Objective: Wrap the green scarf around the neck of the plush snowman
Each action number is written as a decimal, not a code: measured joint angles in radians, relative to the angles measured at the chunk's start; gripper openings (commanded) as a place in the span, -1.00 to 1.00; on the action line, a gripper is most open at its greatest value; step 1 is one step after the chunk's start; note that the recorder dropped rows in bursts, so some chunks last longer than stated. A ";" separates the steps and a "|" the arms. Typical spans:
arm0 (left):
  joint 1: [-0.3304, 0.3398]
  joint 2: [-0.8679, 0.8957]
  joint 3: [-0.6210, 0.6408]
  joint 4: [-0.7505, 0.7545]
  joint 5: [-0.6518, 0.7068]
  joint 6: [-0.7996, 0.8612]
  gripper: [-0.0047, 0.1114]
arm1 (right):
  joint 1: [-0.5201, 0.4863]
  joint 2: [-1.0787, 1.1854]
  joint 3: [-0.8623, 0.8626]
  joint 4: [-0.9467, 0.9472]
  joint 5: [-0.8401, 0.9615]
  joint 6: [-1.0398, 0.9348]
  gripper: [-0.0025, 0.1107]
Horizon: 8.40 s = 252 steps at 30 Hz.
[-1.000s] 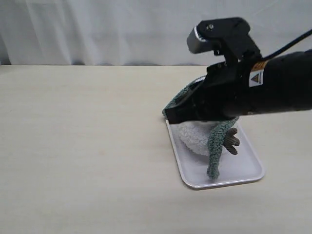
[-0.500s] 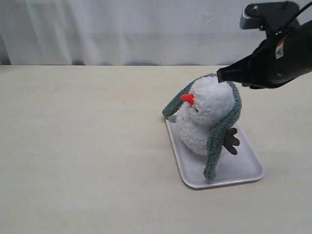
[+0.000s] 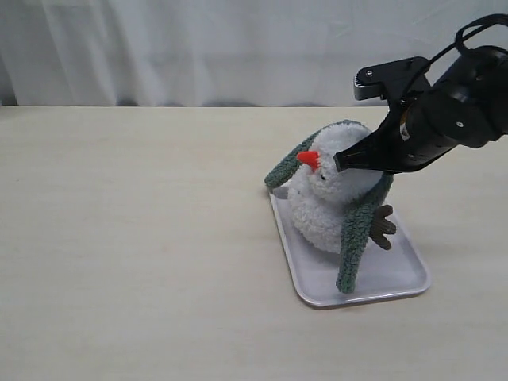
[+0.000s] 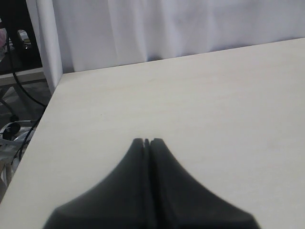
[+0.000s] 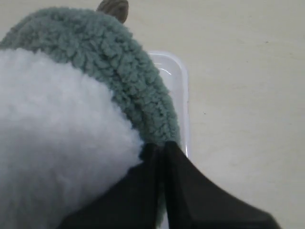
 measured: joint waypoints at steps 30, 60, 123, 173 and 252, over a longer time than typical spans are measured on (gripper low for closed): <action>0.000 0.000 0.000 0.000 0.000 0.000 -0.92 | 0.000 0.141 -0.238 0.085 0.127 -0.113 -0.88; 0.000 0.000 0.000 0.000 0.000 0.000 -0.92 | 0.000 -0.278 -0.046 0.831 0.340 -0.731 -0.35; 0.000 0.000 0.000 0.000 0.000 0.000 -0.92 | 0.235 -0.050 0.401 0.711 -0.545 -0.530 -0.88; 0.000 0.000 0.000 0.000 0.000 0.000 -0.92 | -0.200 -0.244 0.401 0.394 -0.039 -0.250 -0.01; 0.000 0.000 0.000 0.000 0.002 0.000 -0.92 | -0.314 0.159 0.286 0.868 -0.339 -0.868 -0.88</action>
